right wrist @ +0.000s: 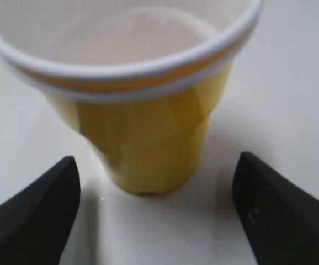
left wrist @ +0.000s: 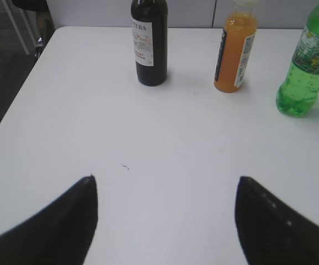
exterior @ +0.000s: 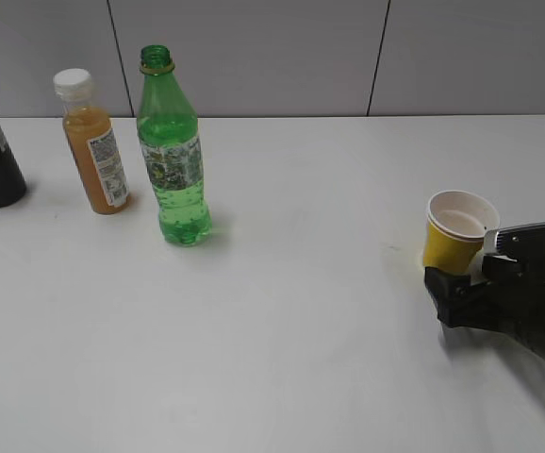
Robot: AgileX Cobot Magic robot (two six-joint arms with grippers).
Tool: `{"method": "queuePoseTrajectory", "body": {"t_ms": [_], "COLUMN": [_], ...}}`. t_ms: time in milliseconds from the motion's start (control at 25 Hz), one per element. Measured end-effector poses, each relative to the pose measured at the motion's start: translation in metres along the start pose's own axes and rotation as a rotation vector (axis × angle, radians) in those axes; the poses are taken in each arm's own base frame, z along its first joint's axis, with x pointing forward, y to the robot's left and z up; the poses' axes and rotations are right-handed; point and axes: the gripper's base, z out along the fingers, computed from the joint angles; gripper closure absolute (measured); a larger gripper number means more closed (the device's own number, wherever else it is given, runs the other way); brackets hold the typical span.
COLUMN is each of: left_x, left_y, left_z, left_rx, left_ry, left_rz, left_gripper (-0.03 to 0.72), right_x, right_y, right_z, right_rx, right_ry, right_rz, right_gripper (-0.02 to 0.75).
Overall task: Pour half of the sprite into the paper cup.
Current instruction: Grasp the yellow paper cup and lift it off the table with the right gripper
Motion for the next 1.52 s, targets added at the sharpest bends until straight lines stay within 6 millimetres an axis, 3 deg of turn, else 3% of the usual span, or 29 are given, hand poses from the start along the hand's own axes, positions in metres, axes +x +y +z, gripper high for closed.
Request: {"method": "queuePoseTrajectory", "body": {"t_ms": [480,1520], "left_x": [0.0,0.0], "left_y": [0.0,0.0], "left_z": [0.0,0.0], "left_rx": [0.0,0.0], "left_ry": [0.0,0.0], "left_rz": [0.0,0.0], "left_gripper": [0.1,0.1], "right_x": [0.006,-0.002], "right_y": [-0.001,-0.002], "right_z": [0.015,0.042], "right_rx": [-0.01,-0.032], "right_ry": [-0.05,-0.099], "right_rz": [-0.017,-0.034], "right_gripper": [0.083,0.105]}}
